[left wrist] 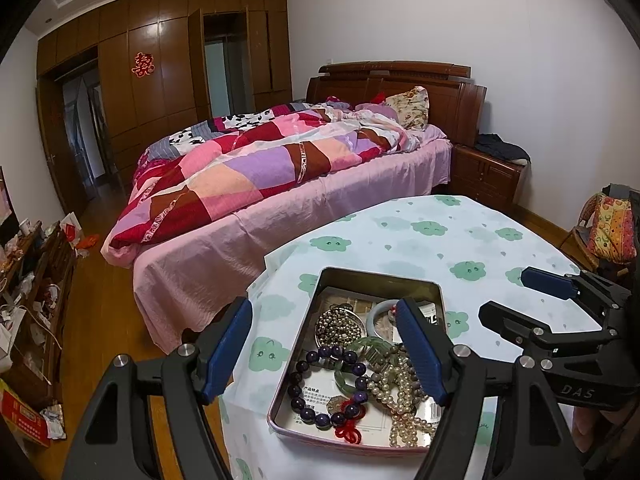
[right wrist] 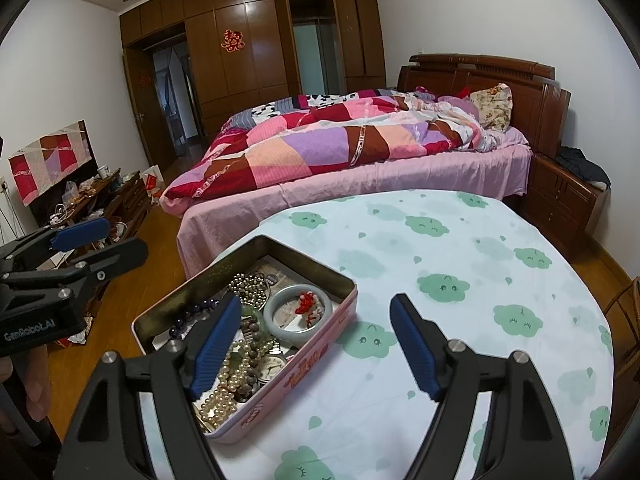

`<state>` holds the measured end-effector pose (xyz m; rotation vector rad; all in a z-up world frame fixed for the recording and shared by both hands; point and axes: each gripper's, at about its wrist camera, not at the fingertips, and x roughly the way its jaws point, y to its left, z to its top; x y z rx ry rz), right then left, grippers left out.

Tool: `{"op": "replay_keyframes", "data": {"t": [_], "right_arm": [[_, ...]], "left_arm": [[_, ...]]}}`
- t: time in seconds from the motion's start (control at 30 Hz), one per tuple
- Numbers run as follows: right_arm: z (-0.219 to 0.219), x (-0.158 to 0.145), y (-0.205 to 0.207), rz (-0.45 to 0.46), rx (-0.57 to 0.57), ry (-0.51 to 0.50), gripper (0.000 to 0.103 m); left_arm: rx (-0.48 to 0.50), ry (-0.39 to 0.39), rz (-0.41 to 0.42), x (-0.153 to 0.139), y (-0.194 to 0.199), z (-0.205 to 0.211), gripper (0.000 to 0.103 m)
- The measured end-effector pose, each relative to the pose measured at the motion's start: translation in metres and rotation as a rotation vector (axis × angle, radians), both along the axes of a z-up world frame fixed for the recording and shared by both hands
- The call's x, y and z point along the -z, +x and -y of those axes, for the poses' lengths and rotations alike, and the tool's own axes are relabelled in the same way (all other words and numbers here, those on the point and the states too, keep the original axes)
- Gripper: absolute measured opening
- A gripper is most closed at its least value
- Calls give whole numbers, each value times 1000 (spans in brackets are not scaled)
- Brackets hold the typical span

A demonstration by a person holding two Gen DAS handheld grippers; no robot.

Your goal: Organize jewelry

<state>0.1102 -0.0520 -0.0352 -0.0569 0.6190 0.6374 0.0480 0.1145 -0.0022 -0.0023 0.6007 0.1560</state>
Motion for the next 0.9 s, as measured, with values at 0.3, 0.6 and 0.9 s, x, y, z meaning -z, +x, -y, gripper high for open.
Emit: {"op": "replay_keyframes", "data": {"t": [0.3, 0.6, 0.9], "right_arm": [[0, 0, 0, -1, 0, 0, 80], [0, 0, 0, -2, -1, -1, 80], [0, 3, -2, -4, -1, -1, 80]], "left_arm": [[-7, -20, -12, 3, 2, -1, 74], [6, -36, -20, 3, 4, -2, 74], [-19, -25, -21, 4, 6, -3, 74]]}}
